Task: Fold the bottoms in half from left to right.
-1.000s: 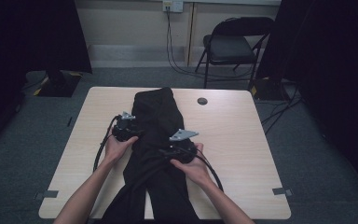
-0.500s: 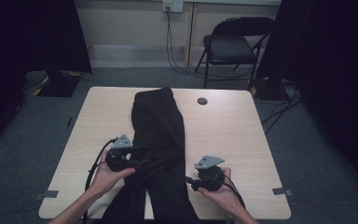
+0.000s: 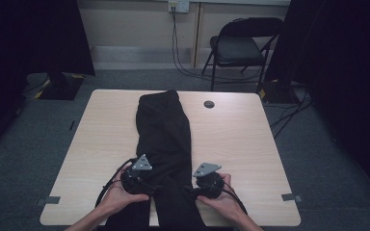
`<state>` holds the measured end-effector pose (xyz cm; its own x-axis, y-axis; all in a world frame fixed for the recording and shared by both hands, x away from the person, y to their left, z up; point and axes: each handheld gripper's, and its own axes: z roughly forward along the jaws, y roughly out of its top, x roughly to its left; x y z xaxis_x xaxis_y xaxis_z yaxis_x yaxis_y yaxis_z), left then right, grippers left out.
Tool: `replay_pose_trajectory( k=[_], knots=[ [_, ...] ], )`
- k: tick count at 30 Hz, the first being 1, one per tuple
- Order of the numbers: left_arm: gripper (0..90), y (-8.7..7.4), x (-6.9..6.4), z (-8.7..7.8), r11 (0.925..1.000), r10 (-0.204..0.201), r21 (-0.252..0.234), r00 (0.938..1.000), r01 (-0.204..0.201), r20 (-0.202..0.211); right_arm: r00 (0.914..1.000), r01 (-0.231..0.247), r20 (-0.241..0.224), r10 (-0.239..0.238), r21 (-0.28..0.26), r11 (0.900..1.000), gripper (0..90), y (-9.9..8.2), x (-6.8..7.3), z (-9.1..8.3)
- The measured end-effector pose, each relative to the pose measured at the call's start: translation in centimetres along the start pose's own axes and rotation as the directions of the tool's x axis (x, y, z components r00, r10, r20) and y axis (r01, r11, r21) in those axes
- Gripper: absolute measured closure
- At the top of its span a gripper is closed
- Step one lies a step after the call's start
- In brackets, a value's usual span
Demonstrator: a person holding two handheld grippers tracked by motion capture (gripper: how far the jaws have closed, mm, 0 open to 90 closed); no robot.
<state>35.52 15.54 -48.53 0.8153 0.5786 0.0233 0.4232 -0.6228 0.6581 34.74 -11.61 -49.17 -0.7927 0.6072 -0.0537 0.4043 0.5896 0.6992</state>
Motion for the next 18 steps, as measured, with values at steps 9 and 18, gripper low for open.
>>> replay_pose_trajectory(
  k=[9,18],
  knots=[
    [28.4,-1.5,0.3,-0.9,0.9999,0.001,0.011,0.9992,-0.001,-0.039,0.994,0.024,0.106,-0.026,0.025,0.9994,36.4,-0.8,-1.0,-0.7],
    [28.2,-2.9,1.0,-2.4,0.9987,-0.022,0.045,0.9984,0.024,-0.053,0.9999,0.002,0.01,-0.002,-0.028,0.9996,33.6,-0.2,0.0,-0.9]
  ],
)
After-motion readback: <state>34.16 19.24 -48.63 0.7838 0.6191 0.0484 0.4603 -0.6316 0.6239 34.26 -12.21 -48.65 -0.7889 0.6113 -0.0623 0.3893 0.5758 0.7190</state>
